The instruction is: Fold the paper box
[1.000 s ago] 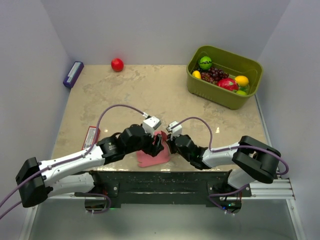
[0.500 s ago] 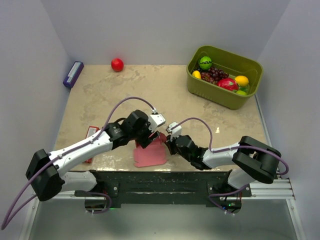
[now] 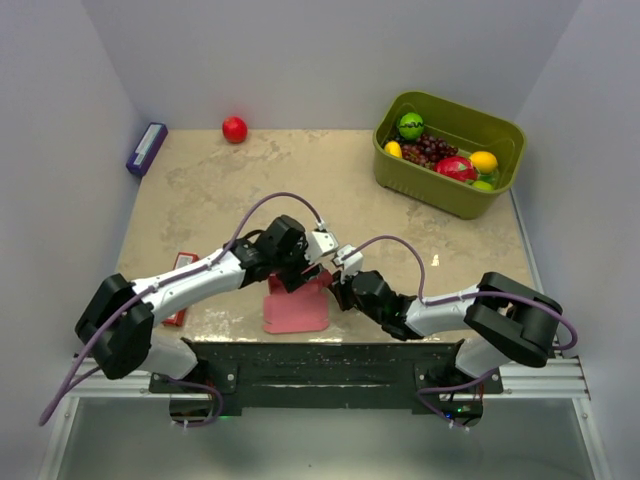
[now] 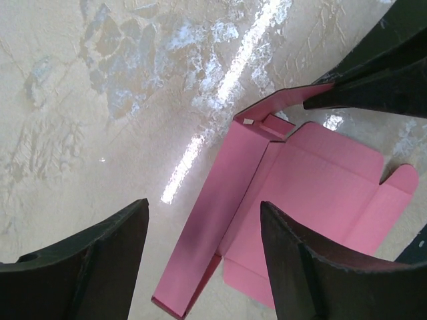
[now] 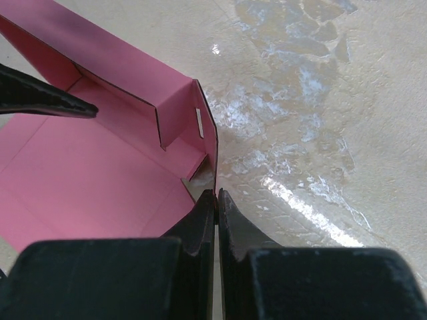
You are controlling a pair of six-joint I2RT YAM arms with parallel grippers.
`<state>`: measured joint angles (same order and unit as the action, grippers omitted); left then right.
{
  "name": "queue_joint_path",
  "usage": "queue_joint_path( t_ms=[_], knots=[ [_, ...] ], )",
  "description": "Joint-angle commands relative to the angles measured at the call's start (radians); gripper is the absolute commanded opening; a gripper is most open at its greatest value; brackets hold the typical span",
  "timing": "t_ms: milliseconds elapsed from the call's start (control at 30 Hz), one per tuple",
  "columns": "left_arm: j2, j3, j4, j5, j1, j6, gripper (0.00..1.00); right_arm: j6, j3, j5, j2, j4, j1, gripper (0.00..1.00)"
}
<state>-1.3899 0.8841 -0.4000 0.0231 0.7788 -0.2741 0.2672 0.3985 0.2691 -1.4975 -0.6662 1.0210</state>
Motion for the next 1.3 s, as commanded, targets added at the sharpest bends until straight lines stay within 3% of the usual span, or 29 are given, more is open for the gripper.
queue_joint_path(
  t_ms=[0,233,367,533,967,1267],
  knots=[
    [-0.038,0.004,0.069,0.024,-0.009,-0.043,0.72,-0.014,-0.013,-0.018,0.020,-0.010,0.007,0.00],
    [-0.087,0.001,0.090,0.028,-0.007,-0.033,0.62,-0.017,-0.007,-0.019,0.016,-0.009,0.007,0.00],
    [-0.077,-0.010,0.102,0.031,-0.007,-0.017,0.46,-0.013,-0.010,0.004,0.029,0.002,0.005,0.00],
    [-0.020,-0.054,0.124,0.043,-0.007,0.021,0.35,-0.002,-0.010,0.030,0.043,0.011,0.007,0.00],
    [0.060,-0.126,0.165,0.048,0.005,0.081,0.27,0.056,0.026,0.062,0.077,0.073,0.027,0.00],
    [0.029,-0.125,0.164,-0.109,0.086,0.105,0.22,0.199,0.065,0.093,0.069,0.088,0.074,0.00]
  ],
)
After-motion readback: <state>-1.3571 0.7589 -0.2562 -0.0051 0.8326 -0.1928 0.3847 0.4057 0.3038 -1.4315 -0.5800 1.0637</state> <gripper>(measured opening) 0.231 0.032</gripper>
